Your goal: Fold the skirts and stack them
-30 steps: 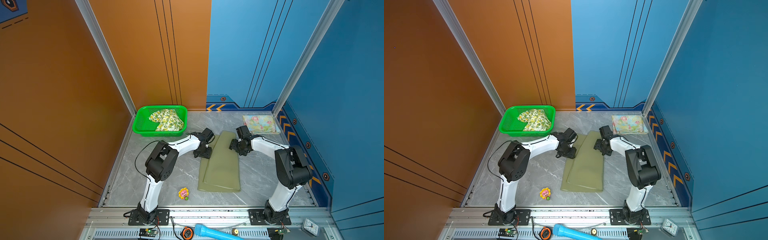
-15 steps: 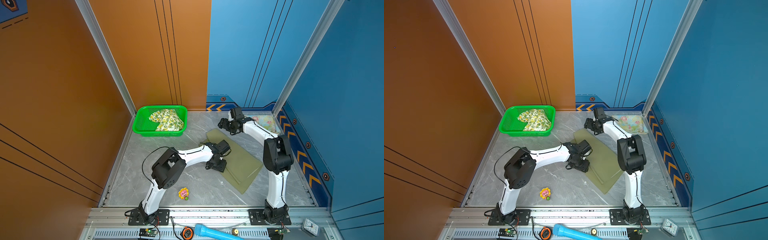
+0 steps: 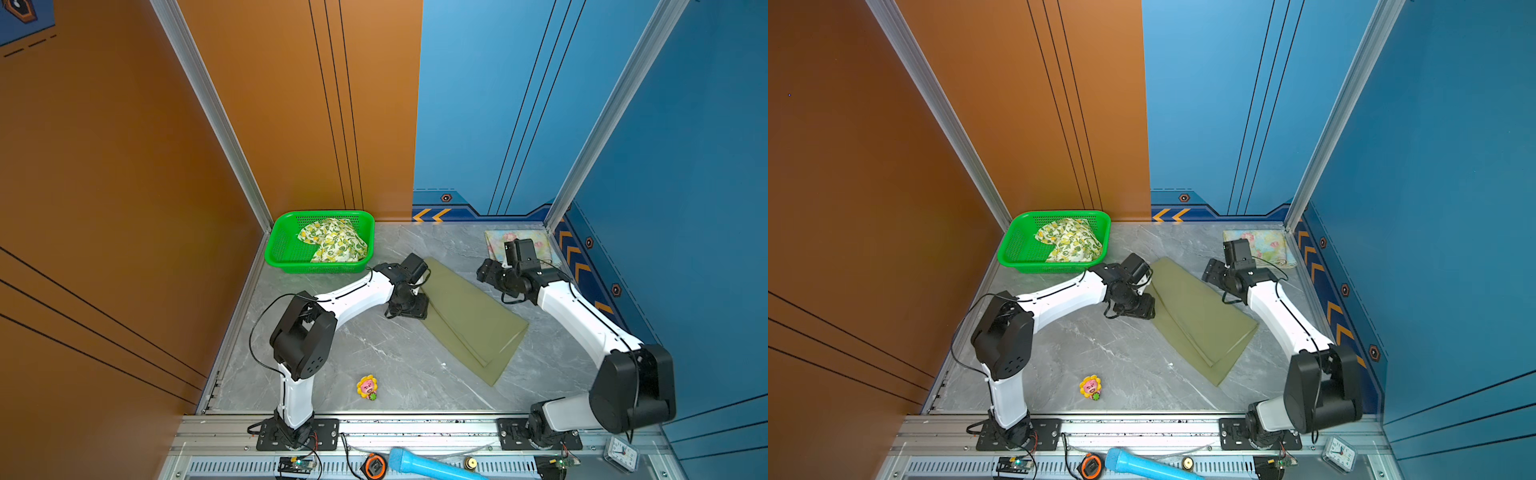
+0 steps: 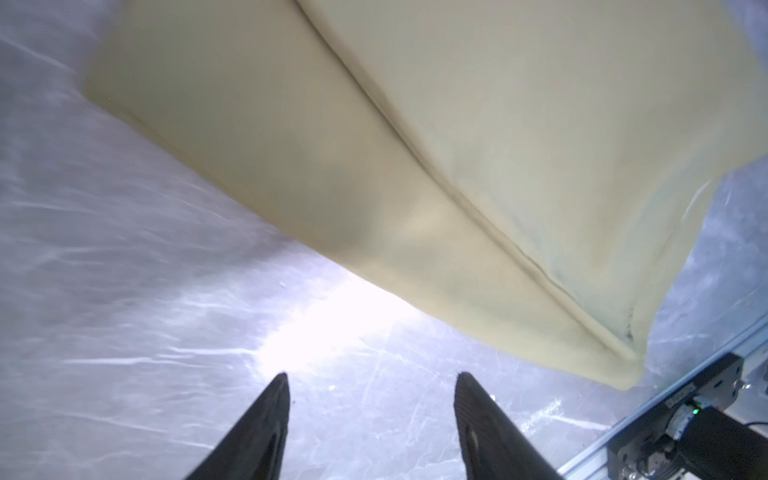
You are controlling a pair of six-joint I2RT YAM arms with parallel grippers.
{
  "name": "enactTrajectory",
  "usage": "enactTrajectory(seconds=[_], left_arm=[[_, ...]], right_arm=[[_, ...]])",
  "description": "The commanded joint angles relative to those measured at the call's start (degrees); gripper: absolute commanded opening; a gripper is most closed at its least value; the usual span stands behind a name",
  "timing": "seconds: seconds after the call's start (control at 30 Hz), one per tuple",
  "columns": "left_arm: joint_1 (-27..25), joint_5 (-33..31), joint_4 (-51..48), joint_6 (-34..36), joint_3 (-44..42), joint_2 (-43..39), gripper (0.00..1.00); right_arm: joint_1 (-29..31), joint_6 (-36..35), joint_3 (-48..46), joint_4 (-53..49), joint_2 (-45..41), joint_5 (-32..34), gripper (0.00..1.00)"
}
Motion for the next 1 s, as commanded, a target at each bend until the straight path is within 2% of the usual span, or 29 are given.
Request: enactTrajectory(seconds=[0.0, 0.1, 0.23, 0.47, 0.57, 0.8, 0.87, 0.97], left_arm=[[1.9, -2.8, -2.8, 3.3, 5.6, 3.6, 0.64], [2.2, -8.7, -5.4, 6.0, 11.2, 8.0, 0.63], [2.7, -12.3, -7.1, 8.9, 15.9, 13.9, 0.62], [3.1, -13.7, -7.3, 10.4, 19.0, 19.6, 0.58], [3.3, -13.8, -7.4, 10.6, 18.4, 20.3, 0.46], [3.7, -13.8, -8.0, 11.0, 13.8, 18.7, 0.05], [3.7, -13.8, -8.0, 10.7, 11.4, 17.7, 0.00], [3.7, -12.9, -7.9, 9.0, 7.5, 15.2, 0.00]], right_arm=[[1.4, 6.4, -7.8, -3.1, -6.0, 4.4, 0.81], [1.9, 9.9, -13.1, -5.9, -11.8, 6.0, 0.79], [1.7, 12.6, -18.4, -7.5, -15.3, 6.1, 0.79], [1.0, 13.3, -22.5, -4.3, -11.8, 4.2, 0.80], [0.1, 11.7, -22.5, -1.0, -8.1, 2.2, 0.79], [-5.4, 2.4, -15.2, 1.4, 5.1, -0.6, 0.79], [-5.8, 0.5, -12.7, 2.6, 8.9, -1.7, 0.79], [-6.3, -2.4, -7.6, 3.5, 14.8, -2.6, 0.80]])
